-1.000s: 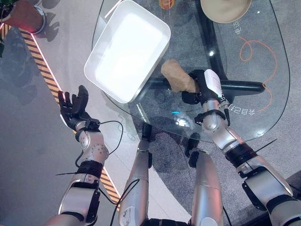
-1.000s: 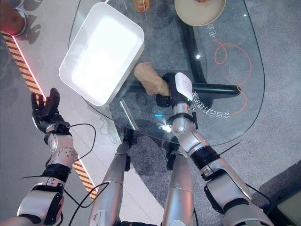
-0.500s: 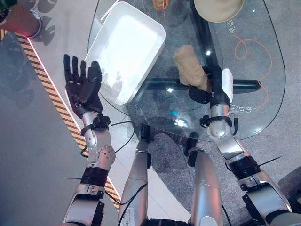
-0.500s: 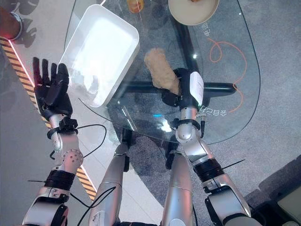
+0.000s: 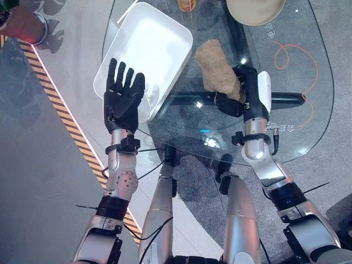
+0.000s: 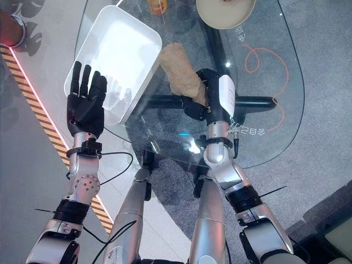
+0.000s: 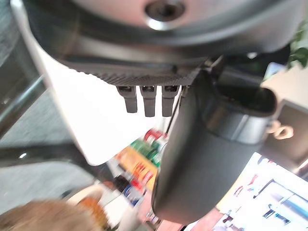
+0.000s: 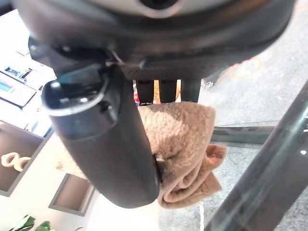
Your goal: Wipe the table with a cloth and put it in the basket.
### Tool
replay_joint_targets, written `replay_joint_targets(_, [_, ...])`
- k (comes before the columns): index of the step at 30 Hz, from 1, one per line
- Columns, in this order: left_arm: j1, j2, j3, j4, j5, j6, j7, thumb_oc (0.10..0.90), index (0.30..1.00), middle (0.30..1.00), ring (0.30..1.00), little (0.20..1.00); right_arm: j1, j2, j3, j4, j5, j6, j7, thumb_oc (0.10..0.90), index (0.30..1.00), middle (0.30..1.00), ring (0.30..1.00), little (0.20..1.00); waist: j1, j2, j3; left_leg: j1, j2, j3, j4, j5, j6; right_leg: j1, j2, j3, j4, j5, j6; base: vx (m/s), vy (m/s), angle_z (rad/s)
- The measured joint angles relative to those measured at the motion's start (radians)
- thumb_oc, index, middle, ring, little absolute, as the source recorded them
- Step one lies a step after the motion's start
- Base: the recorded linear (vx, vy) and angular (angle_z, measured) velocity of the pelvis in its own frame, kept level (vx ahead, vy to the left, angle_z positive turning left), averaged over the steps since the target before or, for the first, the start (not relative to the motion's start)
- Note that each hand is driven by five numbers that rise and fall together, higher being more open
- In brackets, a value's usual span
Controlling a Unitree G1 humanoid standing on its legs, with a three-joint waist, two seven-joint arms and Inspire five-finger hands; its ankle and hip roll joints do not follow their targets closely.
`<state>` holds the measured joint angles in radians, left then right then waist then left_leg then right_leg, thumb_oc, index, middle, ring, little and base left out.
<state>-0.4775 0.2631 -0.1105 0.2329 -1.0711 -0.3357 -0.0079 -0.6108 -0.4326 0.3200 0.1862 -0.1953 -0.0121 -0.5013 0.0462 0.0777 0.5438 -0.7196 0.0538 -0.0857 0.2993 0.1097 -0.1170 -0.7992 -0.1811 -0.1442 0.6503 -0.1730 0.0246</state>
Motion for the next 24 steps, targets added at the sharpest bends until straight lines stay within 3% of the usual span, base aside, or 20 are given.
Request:
replay_joint_targets(13, [-0.005, -0.001, -0.040, -0.023, -0.136, 0.111, -0.094, 0.800, 0.900, 0.900, 0.900, 0.900, -0.002, 0.002, 0.037, -0.097, 0.001, -0.025, 0.075, 0.100, 0.300, 0.300, 0.300, 0.200, -0.015, -0.001, 0.000, 0.003, 0.000, 0.008, 0.000, -0.002, 0.003, 0.000, 0.000, 0.007, -0.001, 0.001, 0.001, 0.00, 0.000, 0.00])
replay_joint_targets(24, [-0.030, 0.000, -0.046, -0.062, -0.147, 0.140, -0.097, 0.800, 0.900, 0.900, 0.900, 0.900, -0.002, 0.000, 0.078, -0.097, 0.001, -0.020, 0.137, 0.100, 0.300, 0.300, 0.300, 0.200, -0.023, -0.001, 0.000, 0.005, 0.000, 0.010, -0.001, -0.002, 0.003, 0.000, 0.001, 0.009, -0.002, 0.002, 0.002, 0.00, 0.000, 0.00])
